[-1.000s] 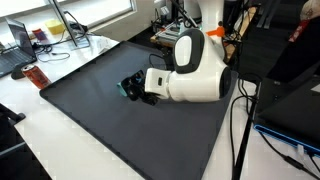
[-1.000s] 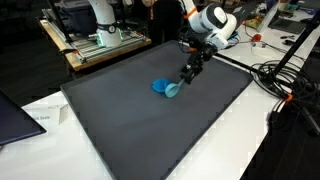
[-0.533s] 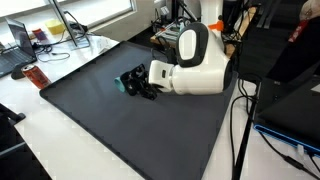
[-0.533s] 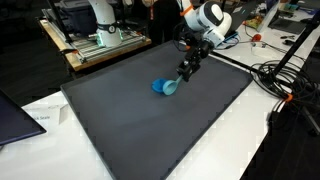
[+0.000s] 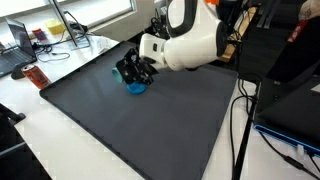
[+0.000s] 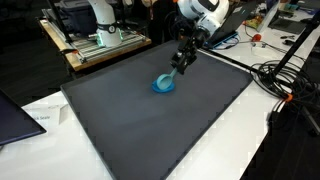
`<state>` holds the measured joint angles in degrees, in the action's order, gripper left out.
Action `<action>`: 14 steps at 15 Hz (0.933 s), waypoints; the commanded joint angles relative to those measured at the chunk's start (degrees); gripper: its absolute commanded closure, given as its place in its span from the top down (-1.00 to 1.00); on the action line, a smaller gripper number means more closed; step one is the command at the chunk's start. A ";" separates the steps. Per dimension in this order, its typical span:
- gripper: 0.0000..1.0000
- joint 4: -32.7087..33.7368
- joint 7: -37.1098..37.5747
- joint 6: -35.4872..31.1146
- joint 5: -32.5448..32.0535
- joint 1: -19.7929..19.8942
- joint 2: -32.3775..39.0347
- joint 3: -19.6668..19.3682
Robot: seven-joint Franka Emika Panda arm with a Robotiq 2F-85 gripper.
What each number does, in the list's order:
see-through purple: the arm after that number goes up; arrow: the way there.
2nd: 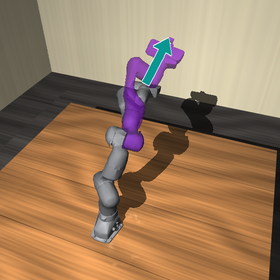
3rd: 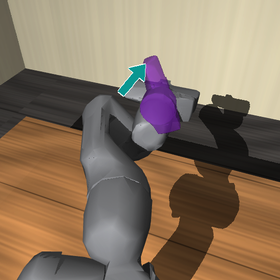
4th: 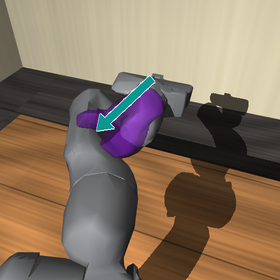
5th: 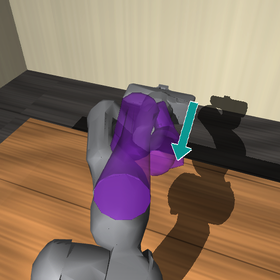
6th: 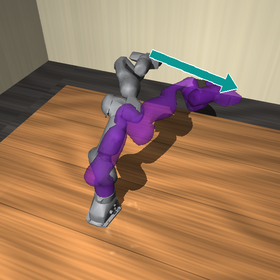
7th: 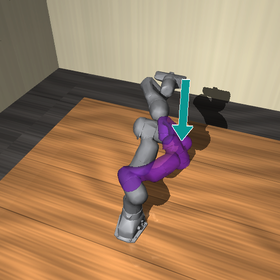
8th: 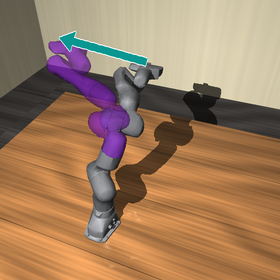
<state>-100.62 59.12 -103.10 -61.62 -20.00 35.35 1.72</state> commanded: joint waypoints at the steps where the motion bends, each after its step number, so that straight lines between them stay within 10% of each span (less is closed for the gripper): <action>1: -0.55 -9.42 -1.74 -8.36 -0.42 5.12 -9.48 2.60; 14: -0.55 -25.20 -28.86 -45.38 19.51 18.40 -24.48 2.12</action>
<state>-121.35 39.71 -143.34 -50.34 -3.61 14.49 3.84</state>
